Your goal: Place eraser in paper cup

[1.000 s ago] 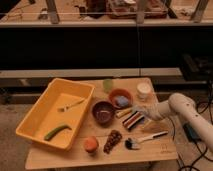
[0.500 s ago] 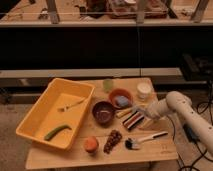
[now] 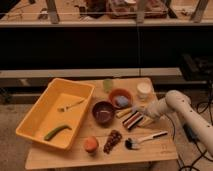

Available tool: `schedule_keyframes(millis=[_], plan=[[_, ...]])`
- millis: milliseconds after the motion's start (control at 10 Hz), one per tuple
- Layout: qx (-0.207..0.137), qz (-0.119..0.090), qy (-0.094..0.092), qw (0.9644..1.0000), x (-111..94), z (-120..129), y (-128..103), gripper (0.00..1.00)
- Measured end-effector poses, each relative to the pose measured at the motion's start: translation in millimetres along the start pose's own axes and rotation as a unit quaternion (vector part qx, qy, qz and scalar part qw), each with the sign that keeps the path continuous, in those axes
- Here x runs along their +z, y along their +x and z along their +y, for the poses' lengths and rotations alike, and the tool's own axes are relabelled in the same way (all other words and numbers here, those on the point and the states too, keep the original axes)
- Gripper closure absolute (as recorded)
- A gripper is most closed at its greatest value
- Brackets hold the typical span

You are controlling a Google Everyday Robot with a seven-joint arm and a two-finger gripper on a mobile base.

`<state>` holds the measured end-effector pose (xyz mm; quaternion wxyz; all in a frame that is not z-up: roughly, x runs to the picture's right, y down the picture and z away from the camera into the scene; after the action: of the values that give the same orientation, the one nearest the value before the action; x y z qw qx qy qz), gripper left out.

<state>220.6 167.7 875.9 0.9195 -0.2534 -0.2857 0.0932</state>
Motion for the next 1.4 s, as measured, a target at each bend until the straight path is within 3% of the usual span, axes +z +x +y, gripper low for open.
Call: schedule_keyframes(millis=[400, 1100, 1400], plan=[[0.006, -0.009, -0.003, 0.9999, -0.6, 0.8, 3.8, 0.9], [0.021, -0.033, -0.001, 0.9993, -18.4, 7.8, 16.2, 0.93], [0.023, -0.063, -0.004, 0.9977, -27.3, 11.9, 18.5, 0.93]])
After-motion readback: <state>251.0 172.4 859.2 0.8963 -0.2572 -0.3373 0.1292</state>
